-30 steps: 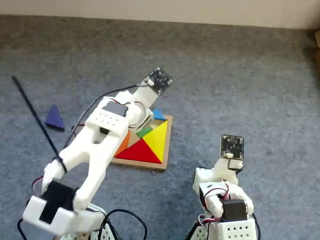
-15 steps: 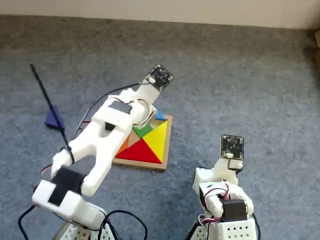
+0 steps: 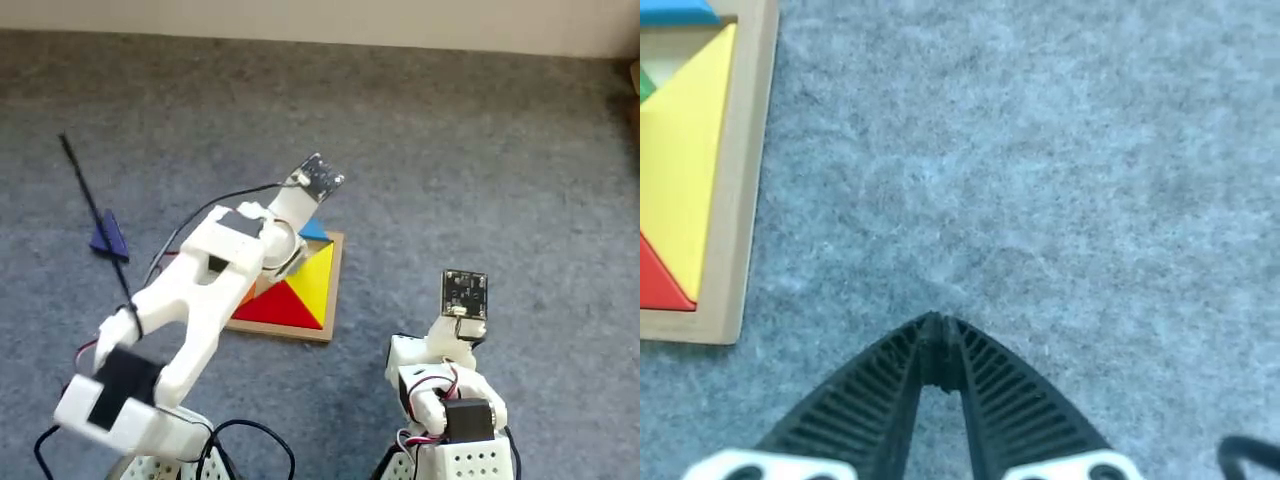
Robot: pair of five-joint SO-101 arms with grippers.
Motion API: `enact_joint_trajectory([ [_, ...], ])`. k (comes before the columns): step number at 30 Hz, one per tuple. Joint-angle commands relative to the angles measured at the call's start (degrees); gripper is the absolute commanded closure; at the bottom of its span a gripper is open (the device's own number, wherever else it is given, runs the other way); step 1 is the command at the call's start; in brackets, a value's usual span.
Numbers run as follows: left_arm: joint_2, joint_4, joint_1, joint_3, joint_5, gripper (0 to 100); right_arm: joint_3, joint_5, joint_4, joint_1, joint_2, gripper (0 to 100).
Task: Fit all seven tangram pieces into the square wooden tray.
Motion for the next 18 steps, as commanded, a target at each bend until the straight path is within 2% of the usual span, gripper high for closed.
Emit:
enact_joint_trajectory([
  [1, -8.31, 0.44, 1.36, 0.66, 0.35, 80, 7.34, 0.53, 0.31, 0.48, -1.19, 99.5],
  [5, -10.86, -0.26, 1.36, 0.22, 0.44, 80, 7.34, 0.53, 0.31, 0.48, -1.19, 99.5],
  [8, -9.19, -5.54, 1.01, -0.13, 1.58, 80, 7.34, 0.53, 0.31, 0.57, -1.19, 99.5],
  [11, -5.05, -10.11, 0.57, -1.71, 3.43, 80, 7.34, 0.53, 0.31, 0.57, -1.19, 99.5],
  [18, 7.16, -10.37, -0.40, -10.33, 3.60, 80, 7.34, 0.53, 0.31, 0.57, -1.19, 99.5],
])
